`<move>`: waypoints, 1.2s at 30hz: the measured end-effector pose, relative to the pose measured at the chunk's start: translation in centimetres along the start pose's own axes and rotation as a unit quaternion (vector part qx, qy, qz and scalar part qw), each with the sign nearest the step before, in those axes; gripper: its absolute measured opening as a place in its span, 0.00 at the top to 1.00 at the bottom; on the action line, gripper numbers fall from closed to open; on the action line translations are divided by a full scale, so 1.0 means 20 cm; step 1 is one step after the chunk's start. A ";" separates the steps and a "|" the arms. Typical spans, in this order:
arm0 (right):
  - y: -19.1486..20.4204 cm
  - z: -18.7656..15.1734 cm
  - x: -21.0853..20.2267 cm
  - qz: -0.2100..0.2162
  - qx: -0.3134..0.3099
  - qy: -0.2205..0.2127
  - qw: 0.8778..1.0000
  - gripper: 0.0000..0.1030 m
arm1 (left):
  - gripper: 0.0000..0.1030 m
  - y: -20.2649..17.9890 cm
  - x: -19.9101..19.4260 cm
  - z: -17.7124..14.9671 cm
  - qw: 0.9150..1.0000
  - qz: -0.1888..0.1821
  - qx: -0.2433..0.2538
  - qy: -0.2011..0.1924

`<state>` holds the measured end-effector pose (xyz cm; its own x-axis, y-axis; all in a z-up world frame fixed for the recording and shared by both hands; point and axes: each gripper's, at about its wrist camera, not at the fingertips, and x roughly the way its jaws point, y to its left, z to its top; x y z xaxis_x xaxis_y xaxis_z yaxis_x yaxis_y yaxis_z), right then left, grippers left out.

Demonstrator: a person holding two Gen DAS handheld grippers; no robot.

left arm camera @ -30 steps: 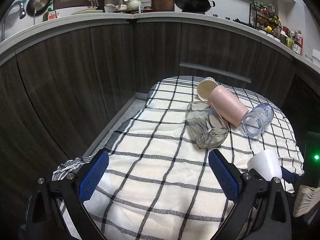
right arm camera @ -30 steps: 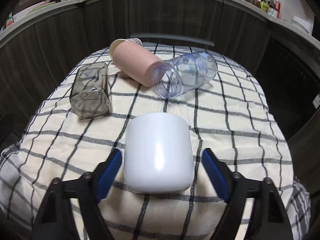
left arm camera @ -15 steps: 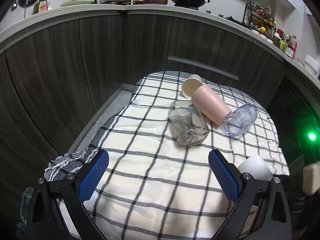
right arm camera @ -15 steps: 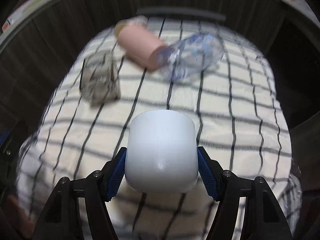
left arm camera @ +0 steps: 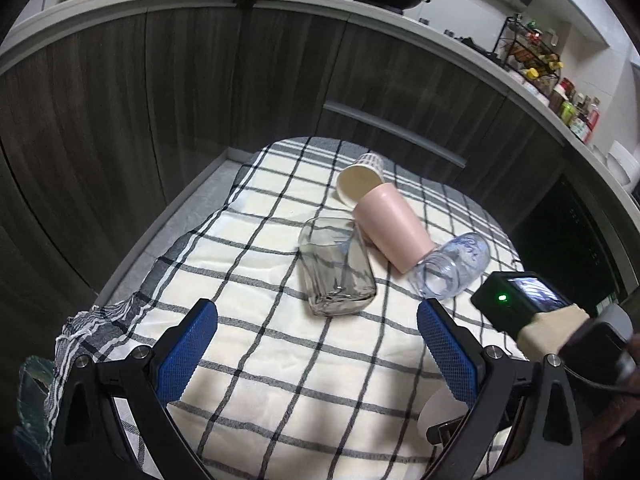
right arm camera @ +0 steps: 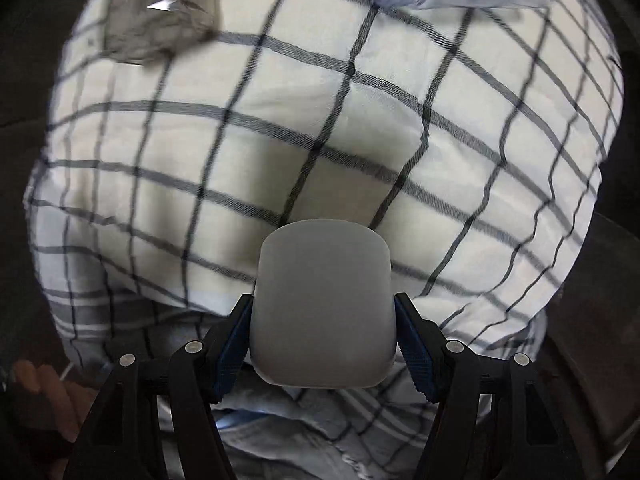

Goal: Flip cup upside down
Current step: 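Lift the white cup with the right gripper and turn it rim-down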

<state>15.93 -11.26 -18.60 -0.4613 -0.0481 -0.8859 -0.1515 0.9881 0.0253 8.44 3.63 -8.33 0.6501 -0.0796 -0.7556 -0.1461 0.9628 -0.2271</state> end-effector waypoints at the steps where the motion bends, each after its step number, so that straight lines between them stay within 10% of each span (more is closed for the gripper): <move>1: 0.01 0.04 0.02 -0.006 -0.007 0.015 1.000 0.34 | 0.01 0.01 0.01 0.00 1.000 0.000 -0.003 0.002; 13: 0.00 0.13 0.10 -0.034 -0.021 0.012 0.999 0.28 | 0.01 0.03 0.07 -0.01 1.000 0.003 -0.004 0.007; 23: 0.00 -0.12 -0.11 -0.003 0.007 -0.139 0.990 0.16 | 0.01 0.00 -0.05 -0.02 1.000 0.005 0.019 -0.003; 36: -0.04 -0.64 -0.27 0.003 0.074 -0.393 0.916 0.14 | 0.01 -0.08 -0.22 -0.14 0.997 0.020 0.075 -0.013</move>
<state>7.24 -13.63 -7.95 0.3200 0.0209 -0.9472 -0.0042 0.9998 0.0206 3.68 1.70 -6.38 0.6649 -0.0347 -0.7461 -0.0607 0.9931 -0.1004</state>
